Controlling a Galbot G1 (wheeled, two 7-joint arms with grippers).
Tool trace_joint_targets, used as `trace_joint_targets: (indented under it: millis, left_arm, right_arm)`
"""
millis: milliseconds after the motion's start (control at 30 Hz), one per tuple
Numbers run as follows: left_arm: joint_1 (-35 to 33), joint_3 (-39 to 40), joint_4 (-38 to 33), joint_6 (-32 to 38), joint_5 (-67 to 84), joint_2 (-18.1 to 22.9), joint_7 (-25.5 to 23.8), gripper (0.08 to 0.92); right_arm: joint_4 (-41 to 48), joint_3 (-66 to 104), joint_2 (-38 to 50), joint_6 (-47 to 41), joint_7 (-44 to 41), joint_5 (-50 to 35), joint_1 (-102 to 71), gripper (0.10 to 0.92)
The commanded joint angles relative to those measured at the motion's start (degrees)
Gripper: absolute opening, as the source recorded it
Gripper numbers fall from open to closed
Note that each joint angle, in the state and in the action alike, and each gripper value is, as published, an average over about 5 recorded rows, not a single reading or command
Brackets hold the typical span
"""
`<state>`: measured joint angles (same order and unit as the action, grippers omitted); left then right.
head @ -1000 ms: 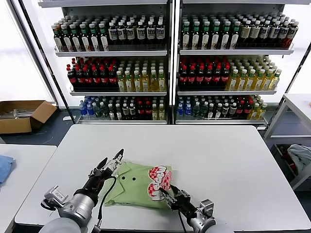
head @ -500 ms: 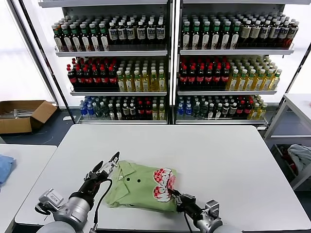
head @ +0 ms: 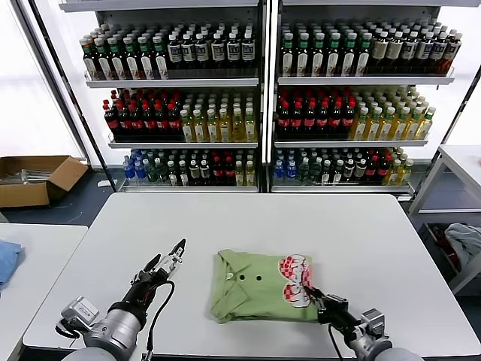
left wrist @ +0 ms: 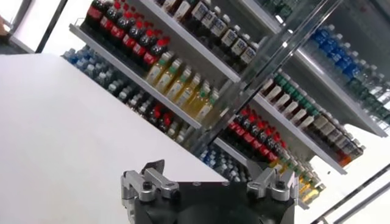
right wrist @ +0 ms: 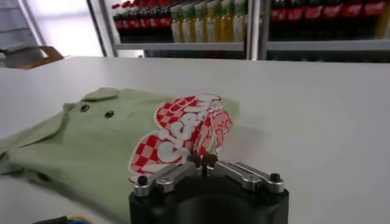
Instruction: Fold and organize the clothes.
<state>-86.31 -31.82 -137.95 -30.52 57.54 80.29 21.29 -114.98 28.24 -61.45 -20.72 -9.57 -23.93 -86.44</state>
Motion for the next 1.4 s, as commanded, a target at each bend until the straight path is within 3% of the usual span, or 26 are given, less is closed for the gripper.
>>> trace_joint_targets:
  millis: [33,267,433,600,767,1133,1400]
  left_arm:
    - [-0.4,0.1,0.3,0.0,-0.1,0.9,0.2,0.823]
    - [-1.6,0.3,0.1,0.5,-0.2,1.2,0.1,0.823]
    - [-1.9,0.2,0.0,0.4,-0.2,1.1,0.1,0.823]
    - [-2.2,-1.1,0.0,0.3,0.3,0.6,0.0,0.823]
    - [-2.5,-2.0,0.6,0.4,1.0,0.9,-0.2,0.823]
    - [-1.0,-0.8,1.4,0.4,0.7,1.5,0.0,0.823]
    - [-1.7,-1.9,1.3,0.3,0.7,1.4,-0.3,0.823]
  right_arm:
    - [-2.6,7.3,0.1,5.6,2.8,2.9,-2.8,0.186]
    - [-4.8,2.3,-3.6,7.8,2.7,5.1,-0.8,0.393]
    - [0.0,-5.3,-6.8,7.7,3.7,9.4,4.6,0.54]
    - [7.6,-8.1,-8.1,6.2,4.5,7.0,7.0,0.679]
    - [8.1,-7.0,-7.0,2.6,6.3,1.9,5.3,0.801]
    - [-4.8,-8.7,-8.3,3.1,9.4,-2.5,8.2,0.823]
    - [8.2,-16.0,-12.7,-1.3,12.5,9.5,13.9,0.823]
